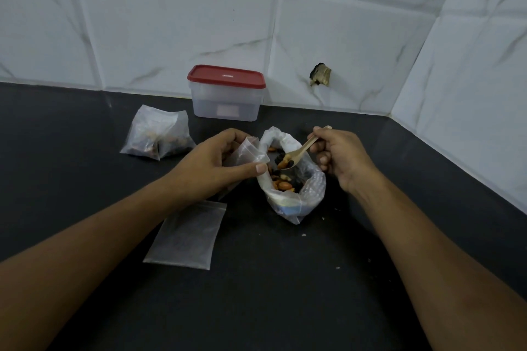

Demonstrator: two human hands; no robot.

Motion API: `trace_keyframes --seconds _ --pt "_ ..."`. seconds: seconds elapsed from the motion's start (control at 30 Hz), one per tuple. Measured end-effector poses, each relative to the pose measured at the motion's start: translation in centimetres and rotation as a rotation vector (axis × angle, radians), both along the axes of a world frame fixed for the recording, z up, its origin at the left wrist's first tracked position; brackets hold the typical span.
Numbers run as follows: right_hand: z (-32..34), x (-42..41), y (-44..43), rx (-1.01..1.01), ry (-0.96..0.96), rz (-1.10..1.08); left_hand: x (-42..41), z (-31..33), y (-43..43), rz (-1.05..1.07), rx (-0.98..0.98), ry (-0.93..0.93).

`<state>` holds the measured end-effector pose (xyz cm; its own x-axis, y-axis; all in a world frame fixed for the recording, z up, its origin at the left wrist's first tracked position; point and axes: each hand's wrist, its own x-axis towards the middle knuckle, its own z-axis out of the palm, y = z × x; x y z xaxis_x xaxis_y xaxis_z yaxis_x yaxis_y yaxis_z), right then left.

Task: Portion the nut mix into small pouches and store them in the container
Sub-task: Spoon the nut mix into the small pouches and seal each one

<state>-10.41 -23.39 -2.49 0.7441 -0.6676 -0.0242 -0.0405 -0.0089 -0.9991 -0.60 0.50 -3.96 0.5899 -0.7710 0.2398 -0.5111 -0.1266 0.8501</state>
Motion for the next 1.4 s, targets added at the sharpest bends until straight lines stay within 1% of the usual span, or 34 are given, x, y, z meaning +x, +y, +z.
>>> trace_keyframes --seconds 0.1,0.23,0.53,0.73,0.87,0.97,1.03,1.17,1.3,1.4 --pt "0.3 0.0 0.1 0.013 -0.026 -0.030 -0.1 0.1 0.0 0.002 -0.013 -0.004" --pt "1.0 -0.3 0.1 0.048 -0.105 -0.015 -0.1 0.0 0.0 0.000 -0.015 0.006" --pt "2.1 -0.7 2.1 0.016 -0.201 0.119 0.1 -0.1 0.0 0.002 -0.006 -0.017" --pt "2.0 -0.8 3.4 -0.153 -0.148 0.315 -0.1 0.1 0.0 0.010 -0.022 0.007" --pt "1.9 -0.9 3.7 -0.230 -0.095 0.446 -0.1 0.0 0.0 0.012 -0.041 0.035" --pt "2.0 -1.0 4.0 -0.253 -0.078 0.502 0.0 0.0 0.0 0.011 -0.048 0.050" --pt "2.1 -0.9 4.0 -0.242 -0.094 0.490 0.1 -0.1 0.0 0.011 -0.048 0.063" --pt "2.3 -0.8 3.4 -0.182 -0.178 0.390 0.1 -0.1 0.0 0.010 -0.056 0.092" --pt "2.6 -0.9 2.5 -0.053 -0.251 0.291 0.0 -0.1 -0.1 0.023 -0.060 0.099" --pt "2.7 -0.9 1.9 0.022 -0.269 0.198 0.1 -0.1 0.0 0.026 -0.055 0.103"
